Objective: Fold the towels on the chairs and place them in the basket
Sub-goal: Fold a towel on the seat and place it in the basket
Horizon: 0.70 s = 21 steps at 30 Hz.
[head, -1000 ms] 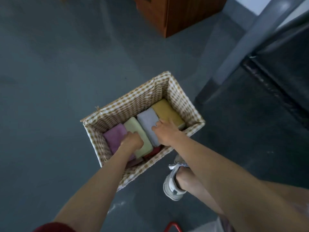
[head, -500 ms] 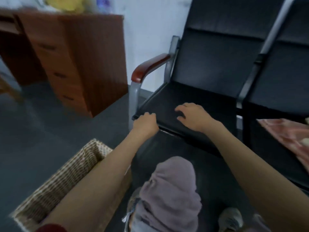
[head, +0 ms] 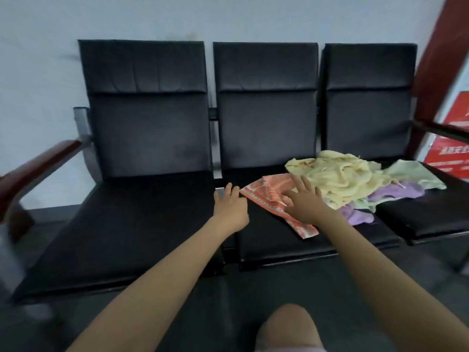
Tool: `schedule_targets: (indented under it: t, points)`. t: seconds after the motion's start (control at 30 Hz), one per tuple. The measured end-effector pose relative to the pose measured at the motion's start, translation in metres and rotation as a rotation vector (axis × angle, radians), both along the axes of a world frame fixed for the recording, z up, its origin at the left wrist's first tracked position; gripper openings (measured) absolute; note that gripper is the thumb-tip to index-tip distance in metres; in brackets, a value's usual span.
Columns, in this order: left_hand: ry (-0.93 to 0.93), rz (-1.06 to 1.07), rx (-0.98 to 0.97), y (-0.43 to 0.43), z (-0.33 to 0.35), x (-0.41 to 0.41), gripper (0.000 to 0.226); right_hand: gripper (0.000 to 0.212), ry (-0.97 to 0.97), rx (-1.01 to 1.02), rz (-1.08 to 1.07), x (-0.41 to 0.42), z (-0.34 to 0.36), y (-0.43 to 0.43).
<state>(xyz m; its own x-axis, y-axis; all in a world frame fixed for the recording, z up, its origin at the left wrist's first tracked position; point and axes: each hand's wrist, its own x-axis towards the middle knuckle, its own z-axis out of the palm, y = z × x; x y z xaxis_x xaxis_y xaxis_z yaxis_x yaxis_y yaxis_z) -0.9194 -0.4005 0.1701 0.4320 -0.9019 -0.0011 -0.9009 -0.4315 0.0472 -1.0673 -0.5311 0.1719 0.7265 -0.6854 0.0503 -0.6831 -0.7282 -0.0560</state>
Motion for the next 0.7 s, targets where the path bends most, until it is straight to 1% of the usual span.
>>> schedule_targets:
  t: [0.07,0.13,0.2,0.27,0.43,0.53,0.6,0.7]
  points:
    - [0.006,-0.076,0.031,-0.037,-0.014,-0.008,0.046,0.049,0.084,0.037,-0.111,-0.016,-0.017,-0.031]
    - [0.039,-0.149,0.06,-0.072,-0.028,-0.014,0.05,0.06,0.146,0.081,-0.197,-0.027,-0.032,-0.062]
    - [0.094,-0.202,0.091,-0.104,-0.042,-0.02,0.059,0.065,0.166,0.118,-0.271,-0.036,-0.045,-0.093]
    - [0.166,-0.24,0.116,-0.13,-0.057,-0.027,0.063,0.066,0.157,0.142,-0.335,-0.041,-0.055,-0.12]
    - [0.264,-0.268,0.103,-0.181,-0.095,-0.035,0.063,0.064,0.018,0.114,-0.431,-0.036,-0.075,-0.176]
    - [0.273,-0.274,0.207,-0.197,-0.12,-0.03,0.059,0.056,-0.064,0.111,-0.51,-0.029,-0.087,-0.198]
    - [0.256,-0.271,0.225,-0.201,-0.131,-0.028,0.059,0.049,-0.12,0.161,-0.569,-0.026,-0.092,-0.209]
    - [0.24,-0.27,0.214,-0.205,-0.136,-0.026,0.058,0.041,-0.308,0.27,-0.616,-0.023,-0.092,-0.218]
